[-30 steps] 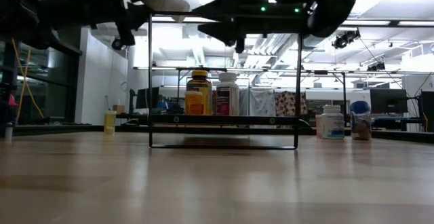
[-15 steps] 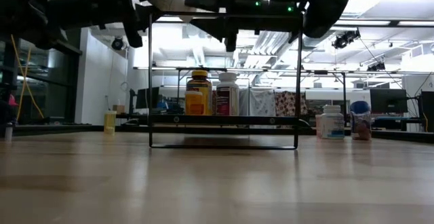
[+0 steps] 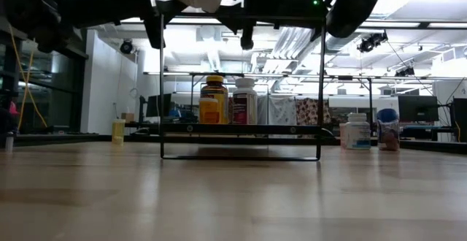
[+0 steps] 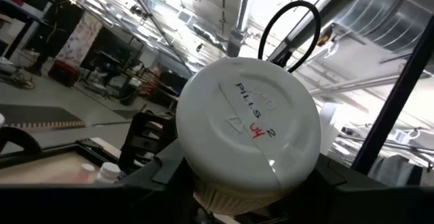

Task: Pick and place medicine bottles onto shelf by color
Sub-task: Put the white and green medicine bottle on the shelf

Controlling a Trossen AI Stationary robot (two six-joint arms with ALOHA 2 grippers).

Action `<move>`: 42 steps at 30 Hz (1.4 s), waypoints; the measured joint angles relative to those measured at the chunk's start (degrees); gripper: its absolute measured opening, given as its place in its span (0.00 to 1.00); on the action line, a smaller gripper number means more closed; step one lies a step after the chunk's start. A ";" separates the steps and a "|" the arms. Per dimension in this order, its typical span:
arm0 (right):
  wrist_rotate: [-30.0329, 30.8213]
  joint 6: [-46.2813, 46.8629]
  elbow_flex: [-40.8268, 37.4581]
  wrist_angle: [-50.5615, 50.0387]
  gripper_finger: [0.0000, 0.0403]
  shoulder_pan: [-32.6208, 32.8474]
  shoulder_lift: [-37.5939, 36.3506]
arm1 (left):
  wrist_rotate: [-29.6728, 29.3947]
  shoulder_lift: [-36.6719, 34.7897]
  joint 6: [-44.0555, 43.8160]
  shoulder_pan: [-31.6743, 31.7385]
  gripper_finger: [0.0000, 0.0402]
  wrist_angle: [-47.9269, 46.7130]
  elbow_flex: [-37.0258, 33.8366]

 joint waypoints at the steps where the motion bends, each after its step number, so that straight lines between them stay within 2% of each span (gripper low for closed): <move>1: 0.14 -0.61 0.00 -0.04 0.55 0.16 0.00 | 0.00 0.13 0.14 0.01 0.40 0.02 0.00; 8: 0.45 -1.28 -0.02 0.02 0.55 0.37 0.00 | 0.02 0.20 0.29 -0.04 0.40 0.13 0.00; 11: 0.51 -1.25 -0.02 0.00 0.51 0.37 0.00 | 0.16 0.20 0.71 -0.02 0.41 -0.09 0.00; 15: 0.09 -2.06 -0.04 -0.17 0.43 0.40 -0.02 | 2.55 0.16 5.05 0.04 0.45 -0.53 0.00; 21: -0.25 -1.87 -0.04 -2.62 0.43 0.44 -0.82 | 6.26 0.11 7.84 0.98 0.51 -2.12 0.02; 28: 0.03 -3.81 -0.07 -12.48 0.43 0.46 -4.79 | 10.78 -0.70 7.97 3.65 0.54 -6.68 0.19; 35: 1.80 -5.29 0.39 -26.71 0.43 0.33 -10.06 | 18.22 -5.74 5.37 6.68 0.54 -18.55 0.26; 39: 2.68 -5.29 4.80 -40.79 0.43 -0.20 -13.01 | 19.55 -8.51 4.93 8.37 0.54 -23.28 0.05; 42: 5.22 -6.75 12.12 -56.16 0.43 -0.18 -13.24 | 19.62 -9.95 4.94 8.82 0.54 -26.95 0.00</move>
